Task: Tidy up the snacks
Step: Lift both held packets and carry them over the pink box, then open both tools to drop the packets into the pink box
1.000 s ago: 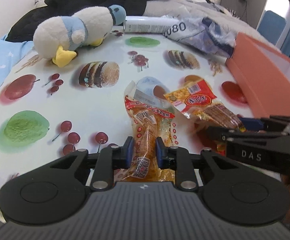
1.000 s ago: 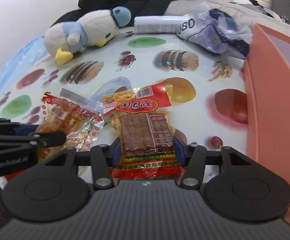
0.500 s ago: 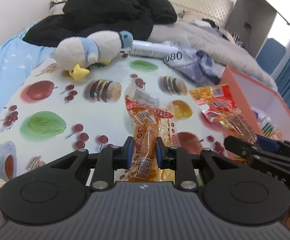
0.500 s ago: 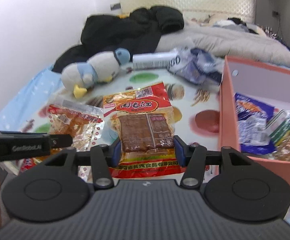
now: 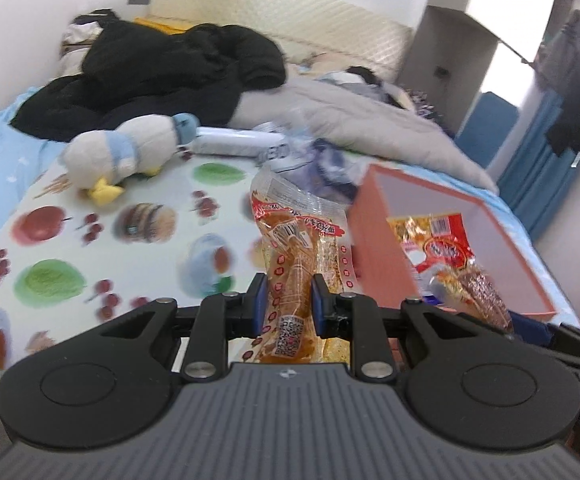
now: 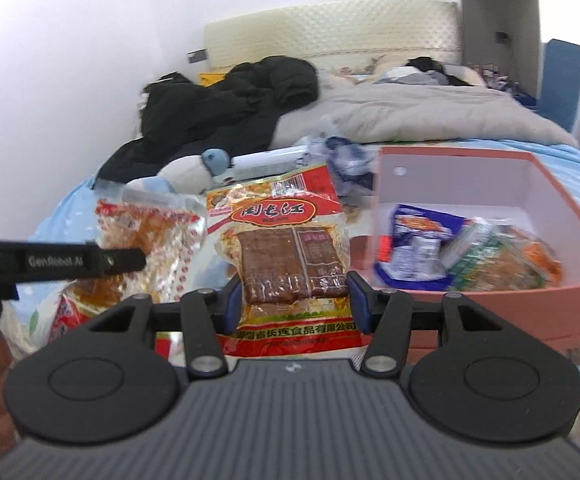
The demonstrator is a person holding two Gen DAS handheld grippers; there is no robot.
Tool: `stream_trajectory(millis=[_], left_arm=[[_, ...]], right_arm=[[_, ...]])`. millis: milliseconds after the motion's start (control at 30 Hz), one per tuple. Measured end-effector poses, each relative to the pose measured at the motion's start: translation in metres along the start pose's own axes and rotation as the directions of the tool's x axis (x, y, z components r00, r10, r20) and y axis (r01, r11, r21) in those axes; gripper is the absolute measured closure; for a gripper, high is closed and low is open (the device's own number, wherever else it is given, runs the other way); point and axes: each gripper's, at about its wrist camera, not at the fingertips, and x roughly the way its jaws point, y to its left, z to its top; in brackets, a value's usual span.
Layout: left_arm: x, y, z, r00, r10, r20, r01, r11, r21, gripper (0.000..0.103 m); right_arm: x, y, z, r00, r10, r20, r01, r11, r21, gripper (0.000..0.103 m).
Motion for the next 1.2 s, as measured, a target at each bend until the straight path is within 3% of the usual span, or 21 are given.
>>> stream_trajectory(millis=[300, 567, 933, 1200], left_arm=[[-0.002, -0.058, -0.004, 0.991, -0.134, -0.018, 0.135, 0.989, 0.061, 0.077], [0.015, -0.092, -0.004, 0.978, -0.201, -0.055, 0.206, 0.974, 0.093, 0.077], [0.078, -0.130, 0.022, 0.961, -0.253, -0.116, 0.267, 0.955, 0.127, 0.077], [0.146, -0.157, 0.057, 0.952, -0.259, -0.162, 0.285, 0.944, 0.167, 0.077]], right_arm=[[-0.041, -0.043, -0.003, 0.993, -0.113, 0.025, 0.111, 0.991, 0.070, 0.048], [-0.058, -0.073, -0.005, 0.983, -0.182, 0.031, 0.177, 0.976, 0.124, 0.048], [-0.035, -0.114, 0.002, 0.977, -0.211, 0.004, 0.207, 0.963, 0.172, 0.048], [0.002, -0.150, 0.024, 0.978, -0.207, -0.010, 0.205, 0.958, 0.199, 0.047]])
